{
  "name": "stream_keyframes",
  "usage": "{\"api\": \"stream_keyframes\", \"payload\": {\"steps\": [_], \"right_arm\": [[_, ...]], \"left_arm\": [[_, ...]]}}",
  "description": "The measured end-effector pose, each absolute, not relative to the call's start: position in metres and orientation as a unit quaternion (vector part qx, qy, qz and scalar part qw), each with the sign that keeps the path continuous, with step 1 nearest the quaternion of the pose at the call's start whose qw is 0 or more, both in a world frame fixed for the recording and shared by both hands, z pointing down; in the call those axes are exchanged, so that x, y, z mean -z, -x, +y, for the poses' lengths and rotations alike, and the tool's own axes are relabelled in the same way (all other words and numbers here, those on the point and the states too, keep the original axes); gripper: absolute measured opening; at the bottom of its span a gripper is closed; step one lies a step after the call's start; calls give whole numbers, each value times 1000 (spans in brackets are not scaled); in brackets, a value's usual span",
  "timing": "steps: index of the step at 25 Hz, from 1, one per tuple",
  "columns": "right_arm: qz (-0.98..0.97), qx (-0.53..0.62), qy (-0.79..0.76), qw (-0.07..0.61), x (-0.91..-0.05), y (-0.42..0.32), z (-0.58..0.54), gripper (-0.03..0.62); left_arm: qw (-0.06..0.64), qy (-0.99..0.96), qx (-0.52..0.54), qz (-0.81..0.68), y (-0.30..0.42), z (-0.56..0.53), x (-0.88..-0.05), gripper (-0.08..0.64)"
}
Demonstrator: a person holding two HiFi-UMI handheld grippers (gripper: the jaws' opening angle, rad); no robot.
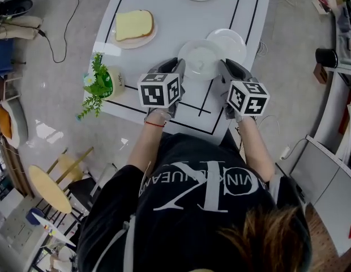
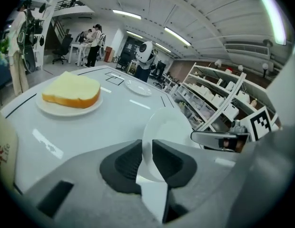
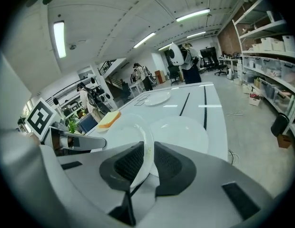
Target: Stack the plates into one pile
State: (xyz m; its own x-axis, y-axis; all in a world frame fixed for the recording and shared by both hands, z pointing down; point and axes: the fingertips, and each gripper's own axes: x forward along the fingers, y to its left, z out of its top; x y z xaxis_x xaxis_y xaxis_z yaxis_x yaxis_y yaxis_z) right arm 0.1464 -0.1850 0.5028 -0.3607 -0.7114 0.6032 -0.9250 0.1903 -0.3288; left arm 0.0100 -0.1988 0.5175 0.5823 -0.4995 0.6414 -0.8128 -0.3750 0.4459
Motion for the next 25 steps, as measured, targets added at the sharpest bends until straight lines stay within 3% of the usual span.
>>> {"api": "stream_keyframes", "payload": {"steps": [9,21,25], "right_arm": [[-735,-337,-571,144,-503,-212,-209,66],[-735,-296,-572,213,-523,-239,-229,80],[-741,-268,-571,231,-523,-241,-232,118]], "left_arm": [[382,-816,-231,-367,-79,-221,-519,103],[296,-822,-349,-338,-111,-231,-538,115],[285,-827,-352,-335,-113,-234,-536,117]]}}
